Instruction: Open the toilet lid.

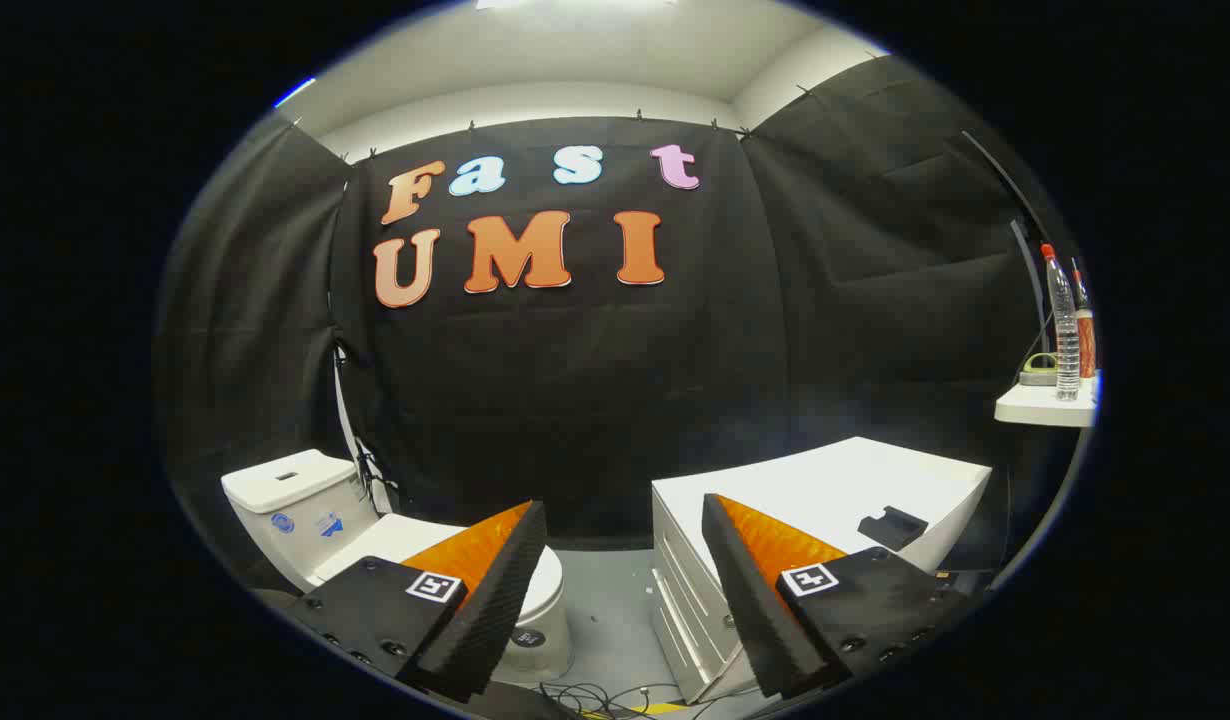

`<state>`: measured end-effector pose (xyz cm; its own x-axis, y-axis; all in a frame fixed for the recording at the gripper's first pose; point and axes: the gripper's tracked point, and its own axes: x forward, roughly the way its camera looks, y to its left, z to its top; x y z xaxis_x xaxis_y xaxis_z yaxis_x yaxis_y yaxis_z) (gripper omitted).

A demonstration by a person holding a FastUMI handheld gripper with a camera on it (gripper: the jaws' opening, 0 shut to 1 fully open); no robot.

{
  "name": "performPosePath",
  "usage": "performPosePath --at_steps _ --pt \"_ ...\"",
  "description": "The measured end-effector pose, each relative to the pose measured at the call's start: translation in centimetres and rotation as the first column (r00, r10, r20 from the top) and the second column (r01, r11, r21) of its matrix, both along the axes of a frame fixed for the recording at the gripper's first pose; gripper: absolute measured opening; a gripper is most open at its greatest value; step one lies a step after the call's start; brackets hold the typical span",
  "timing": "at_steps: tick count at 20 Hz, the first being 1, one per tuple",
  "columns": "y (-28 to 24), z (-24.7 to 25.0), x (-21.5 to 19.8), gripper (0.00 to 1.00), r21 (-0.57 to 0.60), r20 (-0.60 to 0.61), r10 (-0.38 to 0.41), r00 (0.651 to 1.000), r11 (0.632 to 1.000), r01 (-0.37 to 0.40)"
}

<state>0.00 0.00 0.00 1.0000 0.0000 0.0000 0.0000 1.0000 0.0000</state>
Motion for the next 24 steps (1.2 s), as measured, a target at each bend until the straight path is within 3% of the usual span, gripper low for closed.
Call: performPosePath --at_steps 24 --pt "-0.23 0.86 0.34 1.0 0.0 0.022 0.0 1.0 1.0 0.0"
